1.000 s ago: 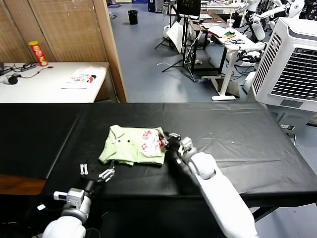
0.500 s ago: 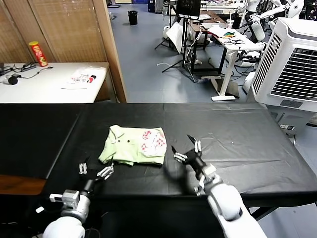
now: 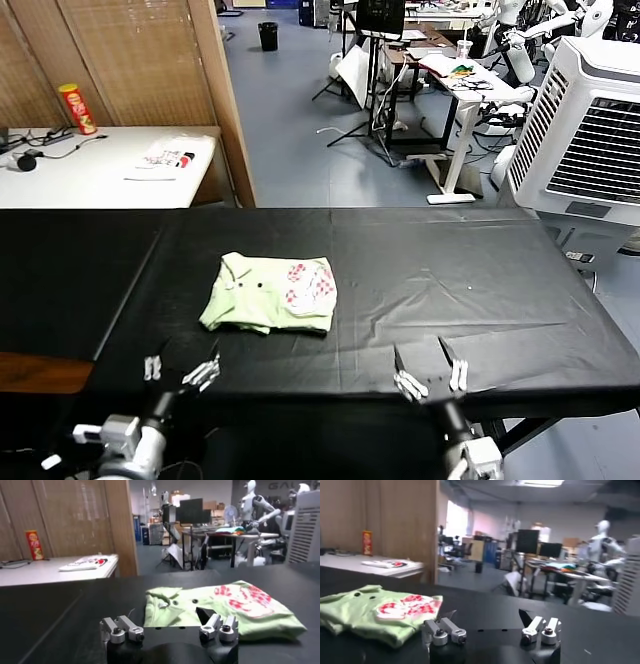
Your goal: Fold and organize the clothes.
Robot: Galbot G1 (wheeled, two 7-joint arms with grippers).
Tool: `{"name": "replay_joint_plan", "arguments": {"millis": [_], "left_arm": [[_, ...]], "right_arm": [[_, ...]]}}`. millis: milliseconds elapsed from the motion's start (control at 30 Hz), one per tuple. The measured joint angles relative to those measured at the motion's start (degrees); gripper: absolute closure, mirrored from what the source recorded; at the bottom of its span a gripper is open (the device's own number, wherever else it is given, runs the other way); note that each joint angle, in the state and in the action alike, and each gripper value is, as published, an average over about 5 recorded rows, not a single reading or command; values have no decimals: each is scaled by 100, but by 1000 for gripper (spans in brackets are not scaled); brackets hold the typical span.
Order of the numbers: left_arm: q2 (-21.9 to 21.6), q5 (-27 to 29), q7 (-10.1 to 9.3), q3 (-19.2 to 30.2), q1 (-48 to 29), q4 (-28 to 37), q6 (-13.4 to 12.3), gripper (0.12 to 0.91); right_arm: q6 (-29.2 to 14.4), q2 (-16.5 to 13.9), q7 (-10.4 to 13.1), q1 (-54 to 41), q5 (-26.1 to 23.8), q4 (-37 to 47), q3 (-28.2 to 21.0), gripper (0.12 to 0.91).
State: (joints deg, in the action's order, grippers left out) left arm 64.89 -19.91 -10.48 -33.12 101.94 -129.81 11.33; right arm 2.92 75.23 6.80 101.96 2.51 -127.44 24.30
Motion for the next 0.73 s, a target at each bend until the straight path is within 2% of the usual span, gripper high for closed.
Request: {"name": "replay_joint_plan", "arguments": {"millis": [133, 433, 733], "left_arm": [[13, -103, -13, -103, 338, -152, -126, 232], [86, -274, -47, -272, 874, -398, 31, 232], [44, -410, 57, -513, 1172, -419, 11, 232]], "right_arm": [[85, 2, 181, 549, 9, -339, 16, 227], [404, 67, 549, 1325, 67, -723, -87, 227], [420, 70, 562, 1496, 64, -786, -94, 227]]}}
